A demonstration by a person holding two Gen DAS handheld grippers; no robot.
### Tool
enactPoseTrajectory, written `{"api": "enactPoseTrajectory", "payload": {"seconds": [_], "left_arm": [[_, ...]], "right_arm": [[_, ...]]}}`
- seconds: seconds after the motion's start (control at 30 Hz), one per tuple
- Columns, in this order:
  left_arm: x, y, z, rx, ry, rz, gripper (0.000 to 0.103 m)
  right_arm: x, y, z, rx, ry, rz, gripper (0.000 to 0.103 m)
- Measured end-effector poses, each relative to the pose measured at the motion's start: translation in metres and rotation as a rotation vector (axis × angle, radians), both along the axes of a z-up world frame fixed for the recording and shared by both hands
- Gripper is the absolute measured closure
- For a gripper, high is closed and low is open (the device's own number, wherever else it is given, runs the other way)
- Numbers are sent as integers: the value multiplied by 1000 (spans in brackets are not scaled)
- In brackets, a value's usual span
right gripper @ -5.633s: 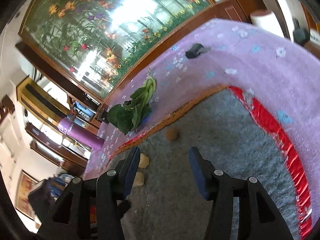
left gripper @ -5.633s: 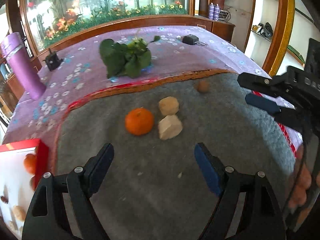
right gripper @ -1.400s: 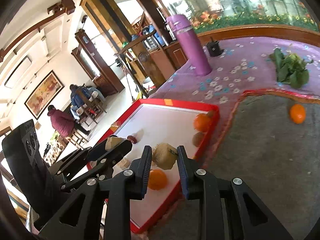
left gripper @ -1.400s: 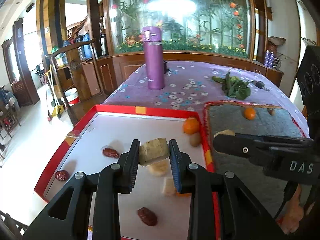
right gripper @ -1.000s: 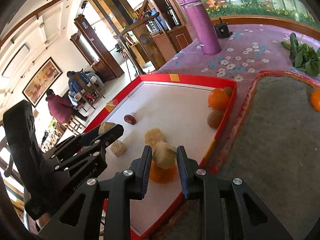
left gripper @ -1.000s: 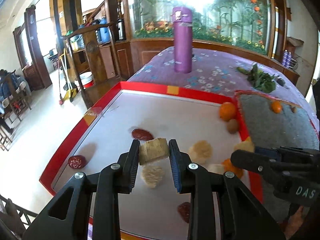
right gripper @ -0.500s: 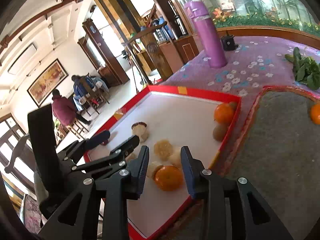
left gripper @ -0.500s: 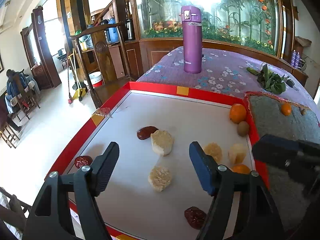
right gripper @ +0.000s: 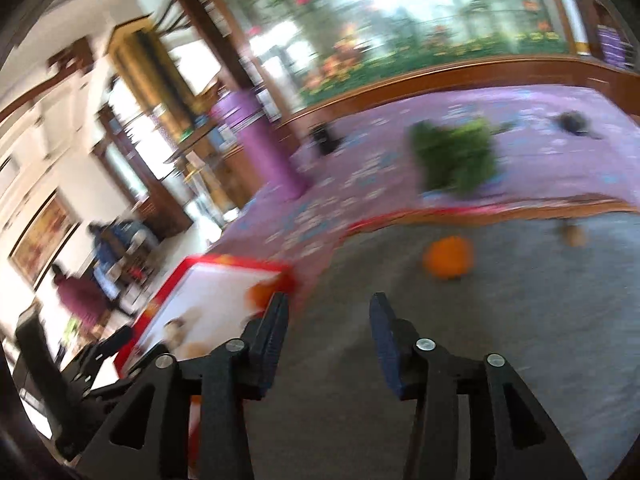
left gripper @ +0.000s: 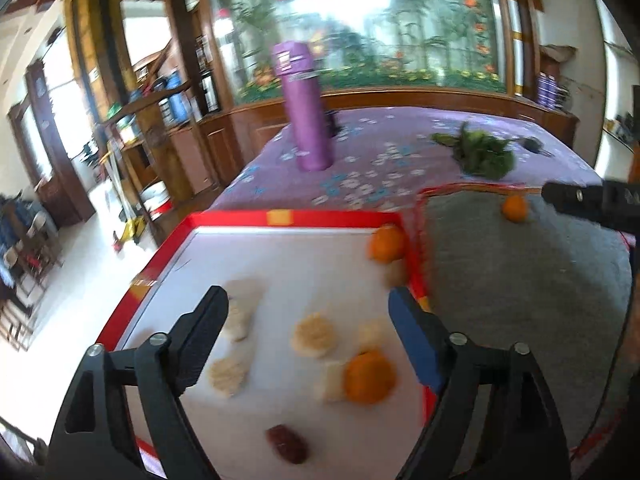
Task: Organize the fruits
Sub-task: 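Grasp the last orange with the left gripper while the right gripper grasps a brown kiwi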
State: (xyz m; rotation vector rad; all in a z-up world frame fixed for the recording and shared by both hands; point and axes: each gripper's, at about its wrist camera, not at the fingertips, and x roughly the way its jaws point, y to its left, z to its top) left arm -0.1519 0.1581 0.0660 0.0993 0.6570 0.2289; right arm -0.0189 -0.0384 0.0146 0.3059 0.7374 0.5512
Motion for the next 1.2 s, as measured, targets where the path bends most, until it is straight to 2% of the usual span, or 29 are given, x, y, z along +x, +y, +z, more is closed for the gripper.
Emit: {"api": "enactPoseTrajectory", "payload": {"seconds": [0.07,0.23,0.4,0.57,0.83,1.0,1.2], "left_arm": [[7,-16,3,10,6,-42,20],[37,-58,12,-11,40,-161,20],[77,-99,14,-17,76,-236,20],[119,-127,-2,-31,151,-261,20],[150,-151,-17,-20,164,-286,20],[164,-156,-22,-44,169,-302,20],[177,-173,-32,-63,192,-336,20]], "right_arm": [[10,-29,0,3,9,-60,50],[41,-97,-5,24,72,-195,49],[78,-136,-16,66,166,-242,49],[105,-139,-29,51,230,-261,49],[119,-132,-57,7,291,-246,56],[120,-126,-61,-43,281,-248,61],[120,-124,-62,-108,260,-257,74]]}}
